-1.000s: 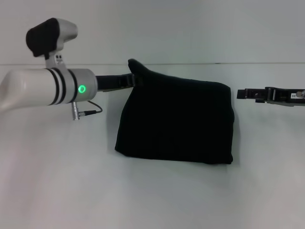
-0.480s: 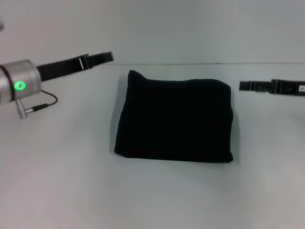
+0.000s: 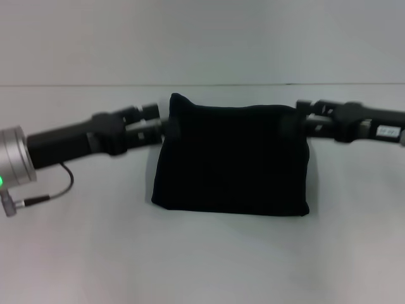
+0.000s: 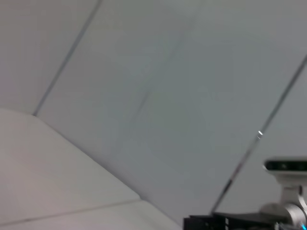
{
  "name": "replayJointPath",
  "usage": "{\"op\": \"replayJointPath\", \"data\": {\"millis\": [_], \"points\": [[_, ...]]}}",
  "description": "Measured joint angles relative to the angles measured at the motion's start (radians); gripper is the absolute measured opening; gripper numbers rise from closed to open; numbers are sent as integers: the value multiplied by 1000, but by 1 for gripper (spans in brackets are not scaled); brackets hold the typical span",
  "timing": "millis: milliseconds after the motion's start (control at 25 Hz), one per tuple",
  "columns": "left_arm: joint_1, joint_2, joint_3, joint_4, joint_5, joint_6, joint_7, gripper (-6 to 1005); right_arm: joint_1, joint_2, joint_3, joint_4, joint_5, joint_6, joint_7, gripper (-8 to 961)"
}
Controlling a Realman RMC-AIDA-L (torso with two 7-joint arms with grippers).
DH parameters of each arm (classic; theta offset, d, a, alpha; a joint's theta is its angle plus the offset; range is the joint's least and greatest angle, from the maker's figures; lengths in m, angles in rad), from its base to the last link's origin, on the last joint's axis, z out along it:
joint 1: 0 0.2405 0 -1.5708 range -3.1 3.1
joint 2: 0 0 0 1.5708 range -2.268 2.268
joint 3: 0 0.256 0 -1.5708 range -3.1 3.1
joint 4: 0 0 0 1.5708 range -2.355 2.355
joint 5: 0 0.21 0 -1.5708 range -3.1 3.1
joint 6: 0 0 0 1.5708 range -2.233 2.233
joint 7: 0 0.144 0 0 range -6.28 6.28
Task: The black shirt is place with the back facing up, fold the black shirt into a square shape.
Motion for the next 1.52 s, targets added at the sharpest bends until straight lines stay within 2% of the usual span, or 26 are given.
{"op": "replayJointPath", "data": {"millis": [120, 240, 400, 600, 840, 1520], "points": [[-8, -2, 31, 0, 55, -1, 51, 885, -1, 22, -24, -65, -59, 26, 34, 908], [-48, 7, 72, 3, 127, -53, 75, 906, 4, 34, -39, -140, -147, 77, 129, 910], [-124, 29, 128, -28, 202, -177, 38, 920, 39, 29, -86, -189, -257, 149, 241, 912], [-166, 39, 195, -63, 217, -294, 16, 920, 87, 26, -115, -195, -344, 188, 296, 913], [-162, 40, 187, -63, 217, -290, 16, 919, 95, 28, -117, -196, -345, 172, 294, 913], [-142, 40, 159, -56, 212, -257, 26, 920, 53, 19, -100, -198, -292, 144, 245, 913]]}}
